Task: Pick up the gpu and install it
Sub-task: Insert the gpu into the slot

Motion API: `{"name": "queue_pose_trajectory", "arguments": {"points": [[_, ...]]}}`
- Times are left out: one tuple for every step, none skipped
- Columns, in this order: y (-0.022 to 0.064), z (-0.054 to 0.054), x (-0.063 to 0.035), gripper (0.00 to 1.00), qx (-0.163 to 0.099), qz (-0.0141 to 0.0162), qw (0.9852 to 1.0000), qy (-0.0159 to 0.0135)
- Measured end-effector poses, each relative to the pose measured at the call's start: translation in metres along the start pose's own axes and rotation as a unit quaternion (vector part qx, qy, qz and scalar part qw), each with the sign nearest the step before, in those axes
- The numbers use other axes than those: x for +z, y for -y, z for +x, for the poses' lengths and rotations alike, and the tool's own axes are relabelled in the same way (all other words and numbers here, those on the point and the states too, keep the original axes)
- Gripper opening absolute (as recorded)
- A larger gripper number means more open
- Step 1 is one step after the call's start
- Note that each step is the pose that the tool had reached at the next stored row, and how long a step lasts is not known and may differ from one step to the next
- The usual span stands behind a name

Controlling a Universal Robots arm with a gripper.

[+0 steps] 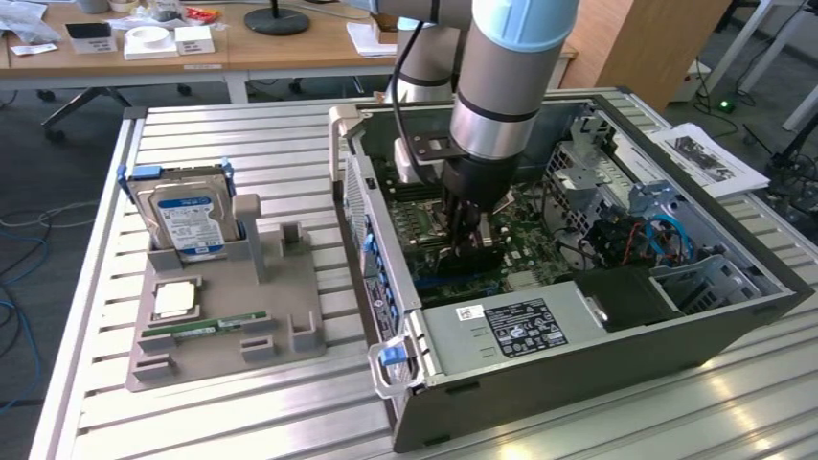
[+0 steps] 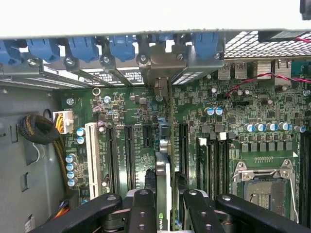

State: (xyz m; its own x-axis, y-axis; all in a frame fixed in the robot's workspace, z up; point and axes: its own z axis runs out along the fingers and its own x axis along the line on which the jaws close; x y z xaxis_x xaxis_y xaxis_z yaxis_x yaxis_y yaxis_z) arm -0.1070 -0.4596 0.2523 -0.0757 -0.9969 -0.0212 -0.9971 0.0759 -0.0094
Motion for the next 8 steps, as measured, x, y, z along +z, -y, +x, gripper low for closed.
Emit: {"name": "queue_pose_trajectory", "arguments": {"points": [[-0.0003, 0.0000, 0.0000, 0.26, 0.000, 0.0000, 1.0000, 0.0000], [-0.0007, 0.0000, 0.0002, 0.26, 0.000, 0.0000, 1.0000, 0.0003], [-0.0010, 0.0000, 0.0002, 0.26, 0.000, 0.0001, 1.0000, 0.0002], [-0.0013, 0.0001, 0.0002, 0.26, 0.000, 0.0001, 1.0000, 0.0002], [-0.0017, 0.0001, 0.0001, 0.26, 0.000, 0.0001, 1.0000, 0.0001], [-0.0021, 0.0002, 0.0000, 0.26, 0.000, 0.0001, 1.0000, 0.0000], [-0.0024, 0.0002, 0.0000, 0.26, 0.000, 0.0002, 1.0000, 0.0000], [-0.0025, 0.0002, 0.0000, 0.26, 0.000, 0.0002, 1.0000, 0.0000]]}}
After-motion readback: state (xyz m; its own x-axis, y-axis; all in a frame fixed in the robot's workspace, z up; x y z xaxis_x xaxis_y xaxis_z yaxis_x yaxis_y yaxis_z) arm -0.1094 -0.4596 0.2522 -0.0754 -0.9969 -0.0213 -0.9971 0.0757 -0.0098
